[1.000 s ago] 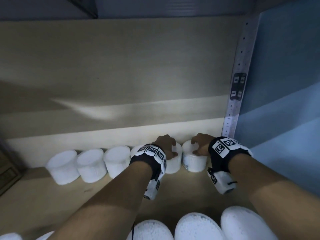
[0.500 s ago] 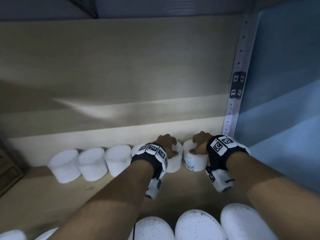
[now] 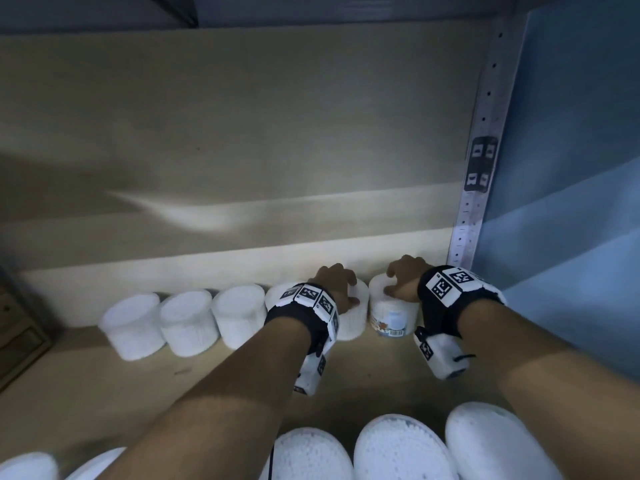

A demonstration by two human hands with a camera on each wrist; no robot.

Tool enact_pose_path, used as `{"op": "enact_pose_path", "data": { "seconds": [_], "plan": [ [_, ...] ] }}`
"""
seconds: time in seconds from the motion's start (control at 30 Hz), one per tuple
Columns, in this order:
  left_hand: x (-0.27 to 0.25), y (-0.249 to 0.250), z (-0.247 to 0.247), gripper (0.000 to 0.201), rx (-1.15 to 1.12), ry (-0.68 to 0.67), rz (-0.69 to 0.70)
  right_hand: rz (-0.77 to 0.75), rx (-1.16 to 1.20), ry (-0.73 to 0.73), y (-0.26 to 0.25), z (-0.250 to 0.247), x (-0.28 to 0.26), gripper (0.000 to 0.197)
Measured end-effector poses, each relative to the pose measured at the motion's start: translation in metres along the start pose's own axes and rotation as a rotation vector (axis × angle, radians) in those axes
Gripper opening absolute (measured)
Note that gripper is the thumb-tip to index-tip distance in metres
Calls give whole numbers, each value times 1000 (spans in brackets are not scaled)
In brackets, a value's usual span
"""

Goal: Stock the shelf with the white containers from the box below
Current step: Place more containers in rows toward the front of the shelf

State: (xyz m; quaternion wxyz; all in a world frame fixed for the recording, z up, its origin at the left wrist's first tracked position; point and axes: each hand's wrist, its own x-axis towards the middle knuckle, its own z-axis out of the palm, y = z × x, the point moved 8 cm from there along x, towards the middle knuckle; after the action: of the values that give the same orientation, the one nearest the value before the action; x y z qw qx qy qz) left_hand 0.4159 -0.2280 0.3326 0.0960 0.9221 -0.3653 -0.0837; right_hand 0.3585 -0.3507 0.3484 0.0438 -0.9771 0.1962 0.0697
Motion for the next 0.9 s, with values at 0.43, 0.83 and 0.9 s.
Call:
{"op": "enact_pose_path", "data": {
  "seconds": [0.43,0.83,0.9],
  "plan": [
    [1,-2,0,47,6,17,-2,-101,51,-55,-2,1,0,54],
    [1,-1,1,47,-2,13,7,11,-20,19,2,4,7,69],
    [1,-1,0,47,-3,14,8,5,-25,19,1,3,7,68]
  ]
}}
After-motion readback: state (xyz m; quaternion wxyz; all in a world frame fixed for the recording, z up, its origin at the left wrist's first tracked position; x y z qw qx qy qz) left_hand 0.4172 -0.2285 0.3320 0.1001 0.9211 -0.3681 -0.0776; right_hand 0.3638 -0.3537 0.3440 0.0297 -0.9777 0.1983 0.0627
